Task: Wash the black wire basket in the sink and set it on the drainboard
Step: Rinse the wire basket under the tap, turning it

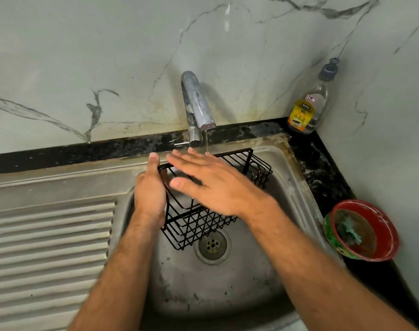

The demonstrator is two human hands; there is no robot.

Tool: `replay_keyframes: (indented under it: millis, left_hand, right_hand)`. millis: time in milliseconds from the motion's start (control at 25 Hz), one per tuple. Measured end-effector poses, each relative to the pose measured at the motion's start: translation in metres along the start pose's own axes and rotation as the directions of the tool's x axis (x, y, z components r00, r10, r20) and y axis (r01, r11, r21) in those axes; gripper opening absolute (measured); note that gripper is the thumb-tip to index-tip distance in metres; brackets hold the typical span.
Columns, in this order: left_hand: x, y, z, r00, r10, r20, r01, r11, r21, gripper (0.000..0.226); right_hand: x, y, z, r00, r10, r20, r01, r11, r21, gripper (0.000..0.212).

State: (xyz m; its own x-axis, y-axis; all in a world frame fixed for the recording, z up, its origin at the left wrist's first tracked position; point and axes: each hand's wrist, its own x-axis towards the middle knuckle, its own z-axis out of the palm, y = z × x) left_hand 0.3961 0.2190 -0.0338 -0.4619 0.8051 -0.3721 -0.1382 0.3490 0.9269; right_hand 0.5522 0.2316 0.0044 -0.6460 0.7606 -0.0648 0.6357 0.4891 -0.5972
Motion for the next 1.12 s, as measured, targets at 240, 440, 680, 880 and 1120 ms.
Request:
replay_keyframes:
  millis: [240, 440, 680, 880, 1120]
  left_hand:
    - [0.007, -0.013, -0.029, 0.996, -0.015, 0.082, 0.027, 0.989, -0.145, 0.064]
    - [0.01, -0.028, -0.049, 0.97, 0.013, 0.243, -0.007, 1.0, -0.026, 0.053]
    - [0.01, 0.018, -0.006, 0.889, 0.174, 0.424, -0.45, 0.501, 0.739, 0.04]
    - [-0.001, 0.009, 0.011, 0.958, 0.237, 0.165, -0.269, 0.526, 0.807, 0.063]
    - [-0.025, 0.011, 0.02, 0.973, 0.112, 0.203, -0.209, 0.805, 0.555, 0.03]
  right_hand:
    - [0.014, 0.052, -0.023, 0.948, 0.303, -0.099, -0.315, 0.936, -0.159, 0.055]
    - [0.015, 0.045, -0.02, 0.936, 0.352, -0.009, -0.349, 0.924, -0.155, 0.056]
    - [0.034, 0.016, -0.02, 0.974, 0.214, -0.073, -0.225, 0.884, -0.41, 0.047]
    - [0.028, 0.028, -0.039, 0.956, 0.294, -0.002, -0.293, 0.95, -0.107, 0.043]
    - [0.026, 0.026, -0.038, 0.896, 0.379, -0.233, -0.299, 0.901, 0.315, 0.056]
